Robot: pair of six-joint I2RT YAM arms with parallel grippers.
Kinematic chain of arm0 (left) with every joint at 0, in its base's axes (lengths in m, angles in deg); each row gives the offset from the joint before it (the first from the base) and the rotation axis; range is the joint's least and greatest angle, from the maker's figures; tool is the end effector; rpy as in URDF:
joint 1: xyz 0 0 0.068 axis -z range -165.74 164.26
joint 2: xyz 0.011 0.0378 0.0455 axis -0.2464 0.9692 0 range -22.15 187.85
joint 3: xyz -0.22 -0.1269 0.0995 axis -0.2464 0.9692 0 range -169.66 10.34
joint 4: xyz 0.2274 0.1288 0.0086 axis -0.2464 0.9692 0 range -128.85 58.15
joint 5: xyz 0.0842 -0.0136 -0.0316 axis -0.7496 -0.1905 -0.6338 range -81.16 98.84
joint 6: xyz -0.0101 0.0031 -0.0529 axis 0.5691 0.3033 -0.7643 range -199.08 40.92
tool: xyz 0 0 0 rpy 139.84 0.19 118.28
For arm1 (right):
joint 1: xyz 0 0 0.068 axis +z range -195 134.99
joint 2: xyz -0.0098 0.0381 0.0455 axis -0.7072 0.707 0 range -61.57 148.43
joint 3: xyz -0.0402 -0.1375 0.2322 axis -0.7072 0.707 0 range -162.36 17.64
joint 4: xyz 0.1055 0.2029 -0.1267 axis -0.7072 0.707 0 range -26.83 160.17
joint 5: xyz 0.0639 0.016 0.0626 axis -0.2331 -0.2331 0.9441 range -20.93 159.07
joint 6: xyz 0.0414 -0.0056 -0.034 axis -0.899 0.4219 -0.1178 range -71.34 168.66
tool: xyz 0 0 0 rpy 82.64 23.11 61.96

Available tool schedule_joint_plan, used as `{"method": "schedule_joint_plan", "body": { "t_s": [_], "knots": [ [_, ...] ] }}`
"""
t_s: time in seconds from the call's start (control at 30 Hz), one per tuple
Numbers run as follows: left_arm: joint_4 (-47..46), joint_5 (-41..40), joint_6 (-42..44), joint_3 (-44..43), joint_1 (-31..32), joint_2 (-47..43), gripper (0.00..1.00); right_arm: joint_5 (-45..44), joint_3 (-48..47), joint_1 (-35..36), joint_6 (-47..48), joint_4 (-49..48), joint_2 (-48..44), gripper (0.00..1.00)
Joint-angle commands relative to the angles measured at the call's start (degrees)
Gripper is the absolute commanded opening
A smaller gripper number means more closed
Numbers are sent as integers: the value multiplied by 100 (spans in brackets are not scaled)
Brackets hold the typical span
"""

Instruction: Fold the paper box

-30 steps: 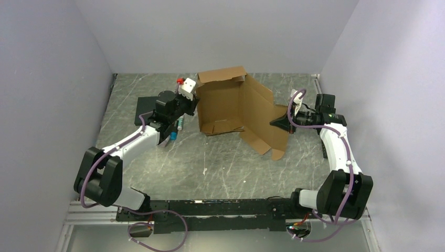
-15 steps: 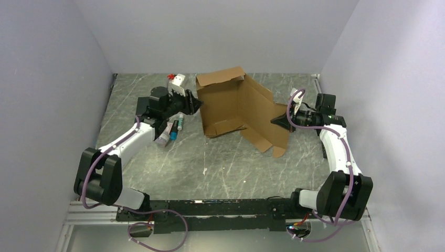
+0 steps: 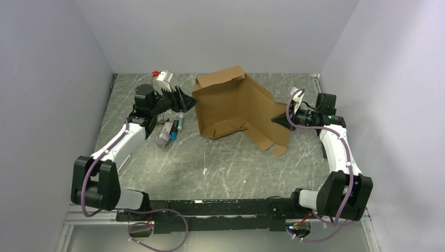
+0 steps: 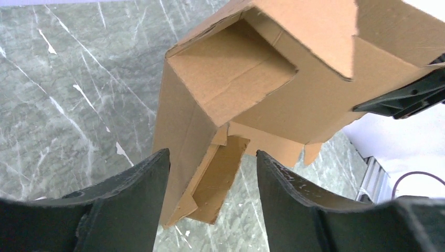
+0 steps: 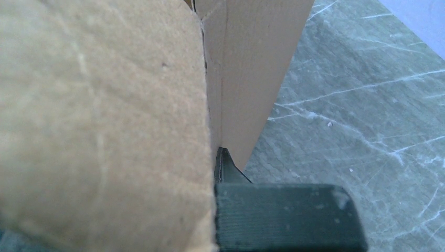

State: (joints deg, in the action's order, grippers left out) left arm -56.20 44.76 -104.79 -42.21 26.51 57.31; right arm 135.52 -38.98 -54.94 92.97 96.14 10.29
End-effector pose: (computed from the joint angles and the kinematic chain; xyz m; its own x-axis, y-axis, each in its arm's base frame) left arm 0.3071 -0.0880 0.2985 -0.4661 -0.2583 -0.8462 0.5936 0.6179 -0.5156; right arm 0.2507 -0.0108 0.2922 -0.1532 -0.2566 -0.9543 -0.8943 0.4468 0.0234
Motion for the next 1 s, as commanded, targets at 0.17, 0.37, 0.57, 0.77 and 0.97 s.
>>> {"method": "schedule_joint_plan", "body": {
  "t_s": [0.17, 0.37, 0.57, 0.77, 0.97],
  "knots": [
    [136, 240, -1010, 30, -431, -986, 92, -334, 90, 18, -101, 104, -43, 0],
    [938, 91, -878, -845, -531, -762, 96, -305, 82, 18, -83, 129, -32, 0],
    [1572, 344, -410, -2152, -524, 118, 99, -280, 75, 18, -85, 139, -36, 0],
    [2265, 205, -204, -2772, -344, 641, 99, -274, 81, 24, -89, 132, -37, 0],
    [2481, -15, -146, -2779, -11, 783, 99, -256, 81, 35, -90, 139, -5, 0]
  ]
}}
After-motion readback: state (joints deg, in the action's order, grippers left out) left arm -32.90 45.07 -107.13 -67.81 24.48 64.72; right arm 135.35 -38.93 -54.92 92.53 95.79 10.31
